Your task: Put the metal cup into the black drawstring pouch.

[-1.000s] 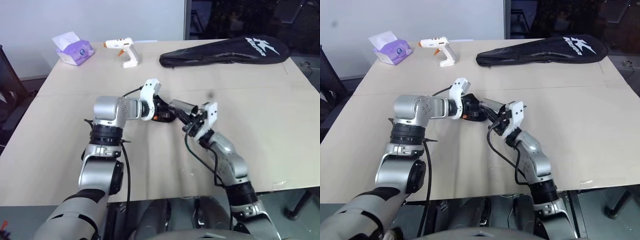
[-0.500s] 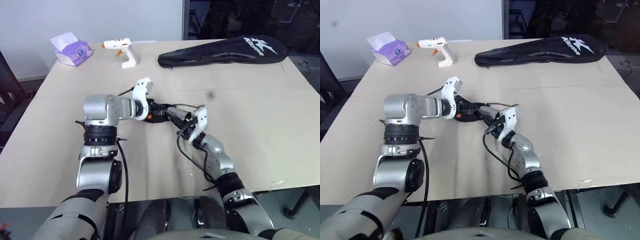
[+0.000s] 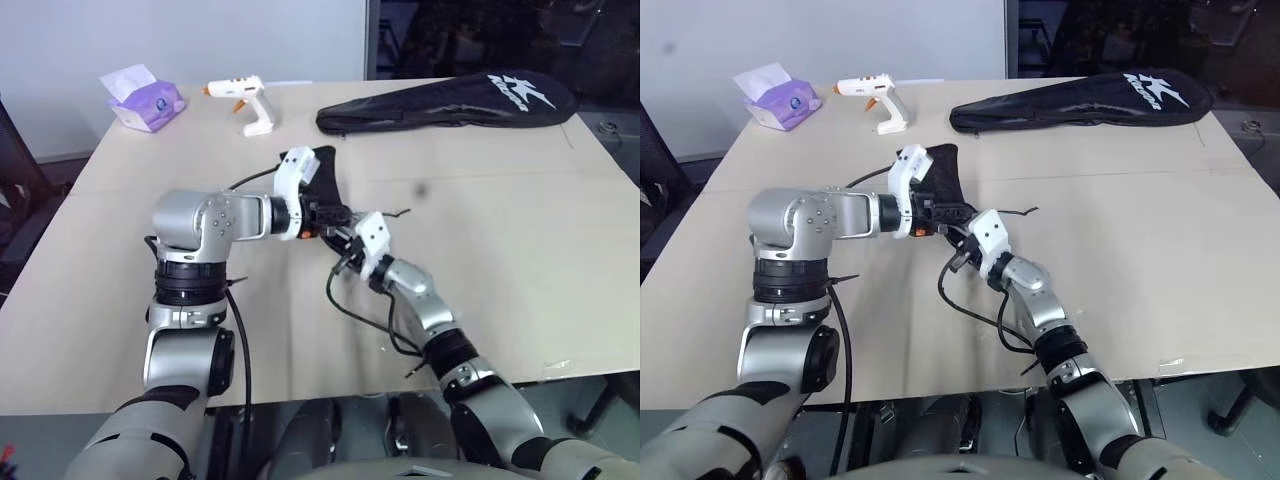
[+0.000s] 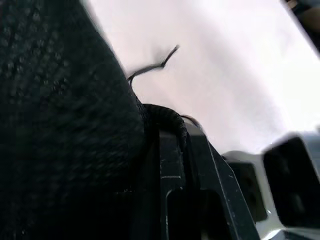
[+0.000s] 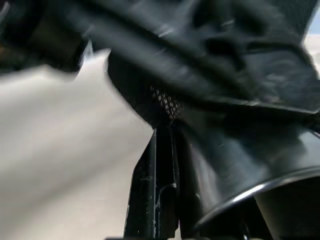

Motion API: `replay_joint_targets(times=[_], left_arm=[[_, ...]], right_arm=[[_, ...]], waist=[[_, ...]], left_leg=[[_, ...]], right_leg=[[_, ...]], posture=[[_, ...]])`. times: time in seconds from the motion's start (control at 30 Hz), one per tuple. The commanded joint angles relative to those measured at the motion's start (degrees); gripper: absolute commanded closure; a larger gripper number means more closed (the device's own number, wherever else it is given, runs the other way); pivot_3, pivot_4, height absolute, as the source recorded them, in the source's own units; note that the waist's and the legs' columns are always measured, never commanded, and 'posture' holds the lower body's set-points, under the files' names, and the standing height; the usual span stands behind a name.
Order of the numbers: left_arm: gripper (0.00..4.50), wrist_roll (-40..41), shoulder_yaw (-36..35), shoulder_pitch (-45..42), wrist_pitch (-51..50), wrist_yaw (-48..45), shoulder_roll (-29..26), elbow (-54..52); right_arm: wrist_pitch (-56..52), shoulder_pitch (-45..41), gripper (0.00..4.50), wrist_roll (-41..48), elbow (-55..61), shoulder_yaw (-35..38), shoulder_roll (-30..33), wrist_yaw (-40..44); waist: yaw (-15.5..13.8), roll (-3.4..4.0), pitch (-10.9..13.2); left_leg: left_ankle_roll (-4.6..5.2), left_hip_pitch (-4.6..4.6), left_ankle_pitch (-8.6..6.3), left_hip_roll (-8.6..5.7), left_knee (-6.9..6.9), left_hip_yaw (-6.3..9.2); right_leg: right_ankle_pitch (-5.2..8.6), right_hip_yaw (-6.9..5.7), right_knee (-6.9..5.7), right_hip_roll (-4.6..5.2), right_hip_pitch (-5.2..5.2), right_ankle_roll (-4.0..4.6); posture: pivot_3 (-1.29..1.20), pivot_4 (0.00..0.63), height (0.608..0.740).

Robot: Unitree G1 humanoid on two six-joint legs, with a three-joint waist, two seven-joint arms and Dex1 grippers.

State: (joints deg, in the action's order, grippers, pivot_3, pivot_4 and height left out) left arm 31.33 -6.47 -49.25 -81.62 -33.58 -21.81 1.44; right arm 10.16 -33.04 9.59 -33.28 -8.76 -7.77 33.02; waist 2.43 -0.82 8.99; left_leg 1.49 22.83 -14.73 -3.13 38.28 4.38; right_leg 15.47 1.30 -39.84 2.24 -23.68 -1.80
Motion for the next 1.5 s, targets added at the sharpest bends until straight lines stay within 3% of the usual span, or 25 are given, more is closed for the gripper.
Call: replay_joint_targets(times=[0.03,0.23,0.4,0.53,0.8,0.9,0.97,1.17,1.3,1.43,1.5], left_arm=[[4.5,3.22,-2.7,-1.06,-2.18,-0.56,1.22,0.28],[4.5,3.6,-5.71,-2.6,-1.24,1.28,2.12,3.4],[4.5,6.99,-10.22,-6.23,-5.85,2.91,6.45,4.05],[4.5,8.0,-11.18,-7.02,-8.98,3.51,7.66,3.12],[4.5,9.93,-11.49,-2.64,-10.86,4.24,7.28,0.83],[4.5,11.3,-12.5,-3.15,-10.88,6.32,9.88,0.46],[4.5,11.28,-14.3,-4.23,-10.88,7.83,11.21,1.51],[4.5,16.55,-19.78,-6.7,-10.88,13.16,13.79,6.47],[4.5,21.4,-20.14,-5.92,-10.88,17.36,14.36,7.25],[4.5,23.75,-20.25,-5.22,-10.88,21.49,14.38,8.63],[4.5,24.23,-18.45,-3.4,-10.88,22.52,12.65,8.64]], right_arm=[[-2.73,-3.8,4.42,7.99,5.51,5.55,-3.3,-0.94],[-9.02,-3.25,4.42,16.09,11.41,7.75,-3.04,-0.23],[-4.25,-5.28,4.42,4.61,6.76,0.67,-0.9,-1.45],[2.15,-6.94,4.42,-9.66,1.91,-6.38,2.58,-6.21],[-3.99,-4.85,4.42,6.99,8.57,3.45,-1.92,-2.92],[2.5,-6.2,4.42,-7.12,6.24,-5.76,3.16,-2.97],[4.91,-6.48,4.42,-11.37,5.6,-8.92,4.78,-2.35],[-4.43,-4.57,4.42,3.83,10.77,-0.54,-1.35,-0.48],[1.44,-4.99,4.42,-14.51,8.8,-13.36,7.22,2.6],[1.43,-6.22,4.42,-18.78,7.99,-15.41,10.27,2.32],[-1.8,-6.0,4.42,-13.68,10.23,-11.54,9.6,3.31]], waist=[[-0.12,0.0,0.0],[0.07,0.0,0.01],[0.16,0.0,0.02],[0.2,0.0,0.01],[0.0,0.0,0.02],[0.05,0.0,0.02],[0.07,-0.01,0.02],[0.14,-0.02,0.03],[-0.15,-0.02,0.03],[0.09,-0.06,0.05],[0.17,-0.06,0.05]], left_leg=[[0.0,0.01,0.0,0.0,0.0,0.03],[0.0,0.01,0.0,0.0,-0.01,0.02],[0.0,0.02,0.0,-0.01,-0.02,0.01],[0.0,0.02,0.0,-0.01,-0.04,0.01],[0.0,0.03,0.0,-0.01,-0.02,0.03],[-0.01,0.03,0.0,0.0,-0.04,0.03],[-0.01,0.03,0.0,-0.01,-0.04,0.02],[-0.03,0.03,0.0,0.05,-0.05,0.02],[-0.02,0.03,0.0,-0.04,-0.01,0.03],[-0.03,0.04,0.0,-0.02,-0.03,0.04],[-0.06,0.04,0.01,0.0,-0.07,0.03]], right_leg=[[0.0,-0.03,0.01,0.01,0.0,0.0],[0.0,-0.02,0.0,0.0,0.0,0.0],[0.0,-0.01,0.0,-0.01,-0.02,0.0],[0.0,0.0,0.0,-0.01,-0.04,0.0],[0.0,-0.02,0.05,0.02,0.0,0.0],[0.0,-0.04,0.04,0.01,-0.01,0.0],[0.0,-0.03,0.04,0.0,-0.01,0.0],[0.0,-0.03,0.03,-0.03,-0.02,0.0],[0.0,-0.03,0.07,0.05,0.01,-0.01],[0.0,-0.04,0.03,0.01,-0.03,-0.01],[0.0,-0.02,0.01,-0.01,-0.05,0.0]], posture=[[0.0,0.15,0.74],[0.0,0.15,0.74],[0.0,0.15,0.74],[0.0,0.15,0.74],[0.0,0.15,0.74],[0.0,0.15,0.74],[0.0,0.15,0.74],[0.0,0.15,0.74],[0.0,0.15,0.74],[0.0,0.15,0.74],[0.0,0.15,0.74]])
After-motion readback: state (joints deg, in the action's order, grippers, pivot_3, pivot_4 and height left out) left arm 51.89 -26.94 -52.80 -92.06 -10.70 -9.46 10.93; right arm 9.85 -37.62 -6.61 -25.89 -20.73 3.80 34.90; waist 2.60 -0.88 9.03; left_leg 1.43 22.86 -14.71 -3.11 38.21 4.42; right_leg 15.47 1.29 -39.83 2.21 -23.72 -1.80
